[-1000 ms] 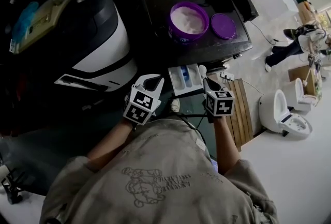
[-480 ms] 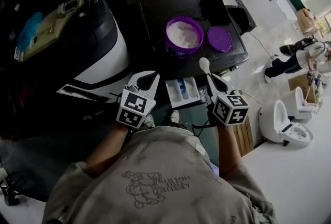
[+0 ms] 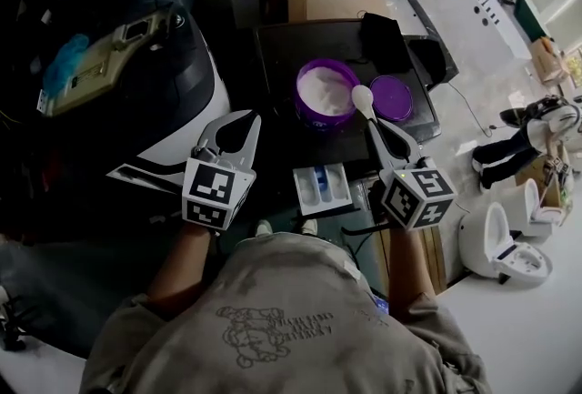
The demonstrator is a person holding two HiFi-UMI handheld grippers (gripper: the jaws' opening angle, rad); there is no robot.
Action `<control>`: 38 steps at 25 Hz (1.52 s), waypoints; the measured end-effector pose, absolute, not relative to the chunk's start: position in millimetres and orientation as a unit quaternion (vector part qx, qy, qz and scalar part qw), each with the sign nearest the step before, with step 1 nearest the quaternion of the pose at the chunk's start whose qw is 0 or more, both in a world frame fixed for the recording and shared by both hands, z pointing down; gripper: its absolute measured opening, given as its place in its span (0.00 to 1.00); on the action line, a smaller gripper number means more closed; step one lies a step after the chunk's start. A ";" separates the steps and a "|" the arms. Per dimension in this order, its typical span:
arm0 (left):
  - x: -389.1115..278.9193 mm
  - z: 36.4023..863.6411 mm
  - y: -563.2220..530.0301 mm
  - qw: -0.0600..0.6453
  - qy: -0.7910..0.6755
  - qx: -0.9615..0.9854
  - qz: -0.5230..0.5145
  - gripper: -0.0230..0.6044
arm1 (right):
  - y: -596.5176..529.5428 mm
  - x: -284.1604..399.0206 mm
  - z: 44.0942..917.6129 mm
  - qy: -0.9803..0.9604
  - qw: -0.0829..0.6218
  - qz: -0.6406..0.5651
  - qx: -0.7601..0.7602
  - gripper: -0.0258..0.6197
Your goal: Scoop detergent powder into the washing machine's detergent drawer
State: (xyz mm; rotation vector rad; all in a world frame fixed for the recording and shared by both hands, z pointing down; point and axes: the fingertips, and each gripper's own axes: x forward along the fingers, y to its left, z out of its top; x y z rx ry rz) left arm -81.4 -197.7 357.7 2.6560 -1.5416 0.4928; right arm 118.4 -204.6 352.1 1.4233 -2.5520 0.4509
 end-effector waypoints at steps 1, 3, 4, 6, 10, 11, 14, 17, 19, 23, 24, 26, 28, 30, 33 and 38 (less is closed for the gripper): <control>-83.0 352.6 -200.6 0.010 -0.500 0.852 0.156 0.04 | -208.9 117.0 347.0 -0.862 0.090 0.146 0.477 0.09; -84.5 343.4 -206.3 0.000 -0.507 0.848 0.154 0.04 | -217.1 114.5 336.9 -0.868 0.086 0.134 0.471 0.09; -84.7 339.4 -208.8 -0.005 -0.510 0.846 0.153 0.04 | -221.0 113.2 332.3 -0.870 0.083 0.128 0.468 0.09; -84.6 333.6 -213.5 -0.015 -0.515 0.843 0.155 0.04 | -228.2 110.6 324.4 -0.875 0.077 0.121 0.462 0.09; -86.3 324.8 -222.0 -0.027 -0.527 0.836 0.152 0.04 | -242.8 107.3 313.1 -0.883 0.072 0.102 0.453 0.09; -88.2 322.3 -223.8 -0.029 -0.532 0.833 0.150 0.04 | -246.4 106.5 311.2 -0.884 0.073 0.097 0.451 0.09; -93.6 317.7 -227.6 -0.031 -0.546 0.823 0.153 0.04 | -255.4 103.6 307.7 -0.889 0.075 0.088 0.442 0.09; -92.5 313.6 -230.7 -0.020 -0.551 0.823 0.141 0.04 | -263.8 102.0 304.6 -0.893 0.069 0.086 0.436 0.09; -94.3 311.9 -232.4 -0.020 -0.556 0.819 0.144 0.04 | -268.7 101.5 301.8 -0.895 0.062 0.085 0.434 0.09; -96.0 311.4 -235.1 -0.018 -0.561 0.816 0.139 0.04 | -275.0 99.2 298.3 -0.900 0.063 0.076 0.424 0.09; -96.6 312.1 -235.8 -0.018 -0.562 0.815 0.140 0.04 | -275.7 98.5 298.1 -0.902 0.065 0.075 0.420 0.09; -97.4 313.8 -237.0 -0.017 -0.564 0.813 0.143 0.04 | -276.6 97.3 299.5 -0.904 0.069 0.074 0.415 0.09; -97.3 316.2 -237.6 -0.014 -0.565 0.812 0.146 0.04 | -276.9 97.6 302.5 -0.905 0.073 0.076 0.412 0.09; -96.1 318.3 -237.9 -0.012 -0.565 0.811 0.149 0.04 | -277.0 98.7 305.6 -0.905 0.076 0.076 0.412 0.09; -92.8 318.2 -238.3 -0.011 -0.563 0.812 0.149 0.04 | -277.2 99.4 307.8 -0.906 0.080 0.077 0.409 0.09; -91.1 317.5 -238.5 -0.013 -0.563 0.812 0.152 0.04 | -275.5 98.6 306.7 -0.907 0.085 0.073 0.406 0.09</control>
